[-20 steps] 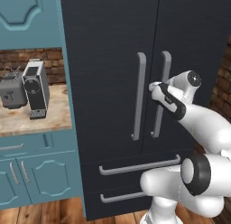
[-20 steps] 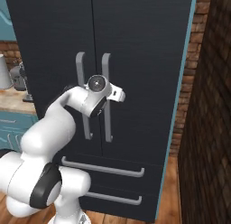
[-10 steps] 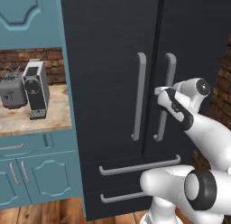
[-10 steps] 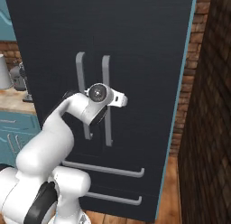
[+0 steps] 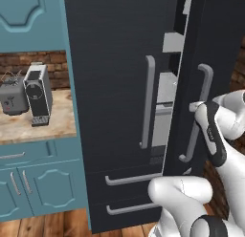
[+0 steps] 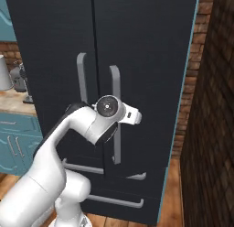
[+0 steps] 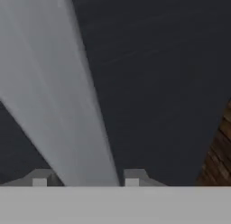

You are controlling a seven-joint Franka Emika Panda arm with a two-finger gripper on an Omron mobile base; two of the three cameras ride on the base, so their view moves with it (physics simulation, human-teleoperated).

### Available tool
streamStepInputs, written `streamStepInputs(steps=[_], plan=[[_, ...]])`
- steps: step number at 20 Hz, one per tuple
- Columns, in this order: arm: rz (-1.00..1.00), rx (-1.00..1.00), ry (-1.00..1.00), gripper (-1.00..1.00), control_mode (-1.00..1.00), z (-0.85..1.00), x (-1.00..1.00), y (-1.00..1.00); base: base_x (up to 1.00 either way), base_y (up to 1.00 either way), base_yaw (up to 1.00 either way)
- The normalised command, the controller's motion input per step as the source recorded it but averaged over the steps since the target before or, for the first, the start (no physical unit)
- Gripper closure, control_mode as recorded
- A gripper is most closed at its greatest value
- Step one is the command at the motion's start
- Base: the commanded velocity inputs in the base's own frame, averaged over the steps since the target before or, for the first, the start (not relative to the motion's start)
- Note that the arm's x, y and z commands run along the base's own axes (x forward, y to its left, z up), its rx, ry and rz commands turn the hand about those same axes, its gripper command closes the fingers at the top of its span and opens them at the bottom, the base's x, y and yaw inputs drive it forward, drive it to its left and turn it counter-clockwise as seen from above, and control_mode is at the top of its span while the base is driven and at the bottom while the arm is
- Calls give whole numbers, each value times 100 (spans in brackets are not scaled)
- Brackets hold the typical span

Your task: Retrieve the sausage and cheese from the fridge and place them on the cutting board on the counter.

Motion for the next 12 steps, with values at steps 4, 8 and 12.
streamStepInputs(steps=[4, 8, 12], plan=[[-3, 0, 9, 100, -100, -3, -91, -98, 0, 0, 0], [4, 0, 7, 100, -100, -9, -17, -41, 0, 0, 0], [16, -3, 5, -100, -100, -15, 3, -11, 0, 0, 0]])
